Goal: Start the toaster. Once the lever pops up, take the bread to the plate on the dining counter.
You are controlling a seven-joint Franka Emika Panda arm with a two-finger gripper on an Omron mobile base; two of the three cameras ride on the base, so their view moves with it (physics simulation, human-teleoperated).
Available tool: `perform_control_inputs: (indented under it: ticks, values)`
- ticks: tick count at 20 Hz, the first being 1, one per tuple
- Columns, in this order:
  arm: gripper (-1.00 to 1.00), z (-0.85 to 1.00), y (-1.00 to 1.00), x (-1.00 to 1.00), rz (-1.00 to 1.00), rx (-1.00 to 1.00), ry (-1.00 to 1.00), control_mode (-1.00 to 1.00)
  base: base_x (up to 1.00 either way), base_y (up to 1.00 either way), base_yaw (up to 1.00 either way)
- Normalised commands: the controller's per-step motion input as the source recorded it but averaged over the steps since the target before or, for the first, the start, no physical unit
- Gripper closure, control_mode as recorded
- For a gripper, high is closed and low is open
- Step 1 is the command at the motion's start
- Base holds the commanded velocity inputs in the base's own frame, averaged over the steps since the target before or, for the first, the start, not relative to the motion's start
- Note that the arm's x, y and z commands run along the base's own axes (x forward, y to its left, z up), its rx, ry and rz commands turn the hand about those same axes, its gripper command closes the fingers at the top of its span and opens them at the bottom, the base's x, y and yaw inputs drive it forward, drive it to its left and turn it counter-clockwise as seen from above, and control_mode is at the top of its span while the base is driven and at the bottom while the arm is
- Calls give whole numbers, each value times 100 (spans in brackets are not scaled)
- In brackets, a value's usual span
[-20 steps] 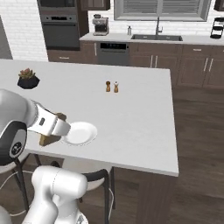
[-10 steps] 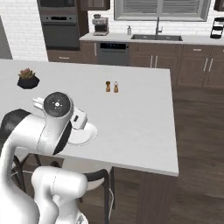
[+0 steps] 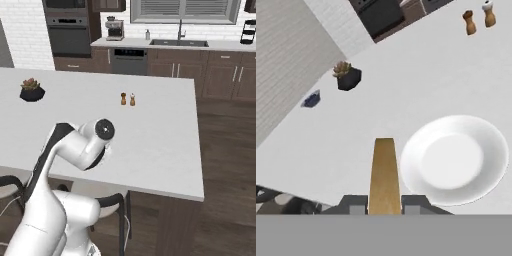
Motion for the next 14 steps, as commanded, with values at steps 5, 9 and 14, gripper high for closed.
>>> perform_control_inputs:
  ticks: [5,9,14]
  values:
    - [100,-75,47,78,1,0,0,-100,0,0,0]
    - [100,-64,34,63,-1,0,0,-100,0,0,0]
    - [100,-47,10,59,-2,0,-1,-100,0,0,0]
